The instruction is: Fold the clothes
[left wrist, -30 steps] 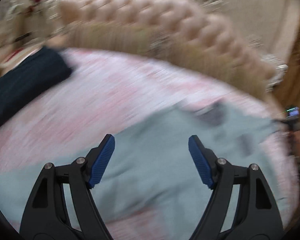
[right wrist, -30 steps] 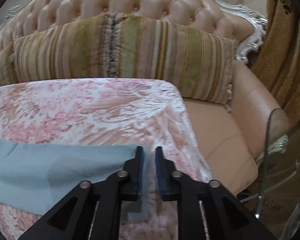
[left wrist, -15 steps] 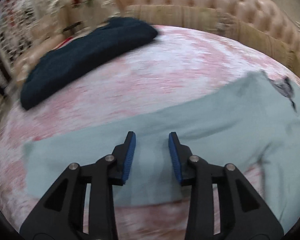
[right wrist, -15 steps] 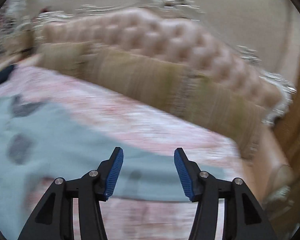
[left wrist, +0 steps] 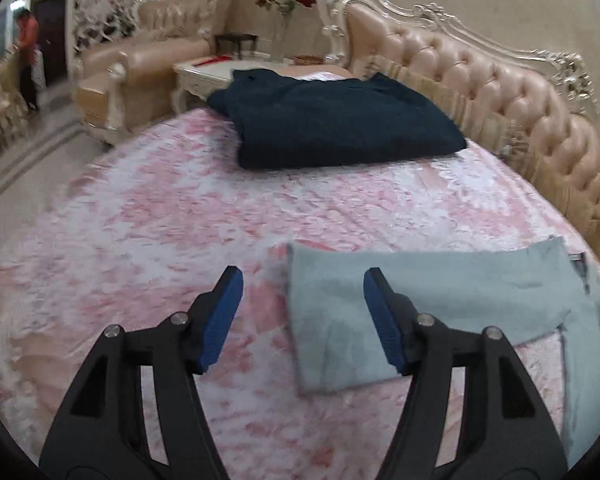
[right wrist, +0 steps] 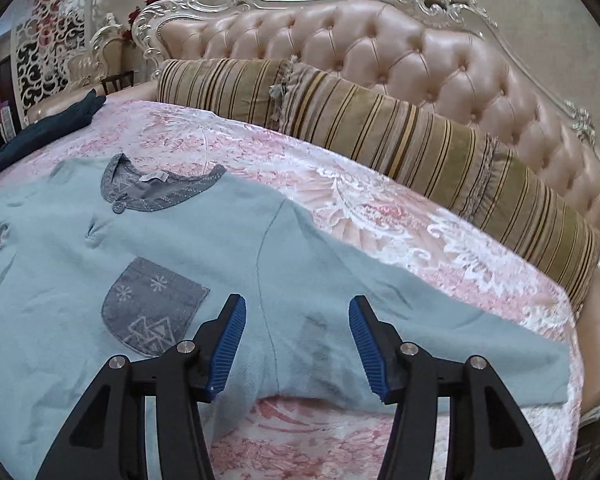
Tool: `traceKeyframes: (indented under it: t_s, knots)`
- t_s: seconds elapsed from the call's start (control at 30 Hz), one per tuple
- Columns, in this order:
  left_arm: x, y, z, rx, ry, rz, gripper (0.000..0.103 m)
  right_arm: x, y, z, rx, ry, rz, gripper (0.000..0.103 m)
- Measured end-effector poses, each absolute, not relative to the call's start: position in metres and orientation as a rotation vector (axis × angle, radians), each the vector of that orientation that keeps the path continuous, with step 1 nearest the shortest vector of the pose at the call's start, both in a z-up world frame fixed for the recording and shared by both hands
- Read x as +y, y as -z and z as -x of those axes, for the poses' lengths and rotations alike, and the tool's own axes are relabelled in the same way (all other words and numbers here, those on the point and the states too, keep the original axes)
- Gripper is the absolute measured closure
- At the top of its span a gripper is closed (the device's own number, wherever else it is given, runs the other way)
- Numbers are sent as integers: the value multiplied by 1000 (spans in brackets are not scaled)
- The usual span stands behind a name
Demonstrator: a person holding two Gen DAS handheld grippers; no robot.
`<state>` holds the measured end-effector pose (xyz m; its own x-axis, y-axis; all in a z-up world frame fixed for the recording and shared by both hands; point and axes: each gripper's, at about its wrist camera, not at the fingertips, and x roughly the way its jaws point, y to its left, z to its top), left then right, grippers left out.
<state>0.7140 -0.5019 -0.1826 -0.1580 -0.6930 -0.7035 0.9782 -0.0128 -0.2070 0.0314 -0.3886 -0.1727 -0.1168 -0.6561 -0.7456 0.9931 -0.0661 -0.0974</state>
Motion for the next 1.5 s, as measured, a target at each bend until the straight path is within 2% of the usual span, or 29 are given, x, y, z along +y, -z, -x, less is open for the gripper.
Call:
traceKeyframes:
  t_s: [0.07, 0.23, 0.27, 0.37, 0.47, 0.5, 0.6, 0.7, 0.77, 0.8, 0.83, 0.9, 0.97, 1.0, 1.03, 1.1, 1.13, 1.3, 1.5]
  knots:
    - [-511, 187, -708, 793, 1576, -528, 56, -388, 176, -30, 726, 1577, -646, 45]
    - [-524, 185, -712, 809, 1535, -593, 96, -393, 190, -22, 742, 1588, -695, 45]
    - [-526, 184, -712, 813, 1532, -610, 97, -393, 192, -21, 738, 1588, -699, 43]
    - [-527, 180, -714, 801, 1508, -647, 98, -393, 193, -17, 724, 1604, -714, 34]
    - [-525, 179, -720, 792, 1465, -643, 100, -392, 194, -14, 714, 1607, -731, 30]
    - [-525, 179, -722, 779, 1432, -647, 103, -392, 194, -13, 714, 1607, -731, 30]
    - [-523, 185, -738, 835, 1421, -613, 103, -390, 186, -13, 709, 1639, -708, 30]
    - [-511, 173, -747, 797, 1427, -521, 102, -390, 165, -20, 664, 1648, -654, 30]
    - [-508, 159, -743, 786, 1481, -463, 92, -393, 146, -34, 638, 1630, -587, 30]
    - [-508, 152, -734, 779, 1523, -455, 78, -397, 139, -43, 628, 1611, -564, 30]
    - [-509, 145, -725, 771, 1565, -447, 58, -404, 134, -53, 619, 1574, -562, 30]
    - [-512, 132, -677, 730, 1727, -487, 40, -421, 132, -73, 609, 1495, -583, 30]
    - [-515, 120, -623, 679, 1901, -537, 40, -440, 137, -94, 610, 1427, -625, 30]
    - [-519, 119, -592, 663, 1963, -581, 49, -448, 142, -102, 616, 1412, -632, 30]
    - [-524, 121, -558, 651, 2015, -634, 69, -456, 148, -109, 625, 1403, -635, 30]
    - [-534, 126, -495, 628, 2097, -739, 88, -466, 161, -113, 655, 1450, -629, 30]
    - [-540, 132, -468, 619, 2119, -788, 91, -470, 167, -112, 659, 1468, -637, 30]
    - [-573, 161, -366, 599, 2140, -958, 94, -476, 199, -87, 664, 1490, -769, 30]
    - [-596, 183, -347, 578, 2052, -1023, 95, -472, 202, -91, 695, 1498, -735, 28]
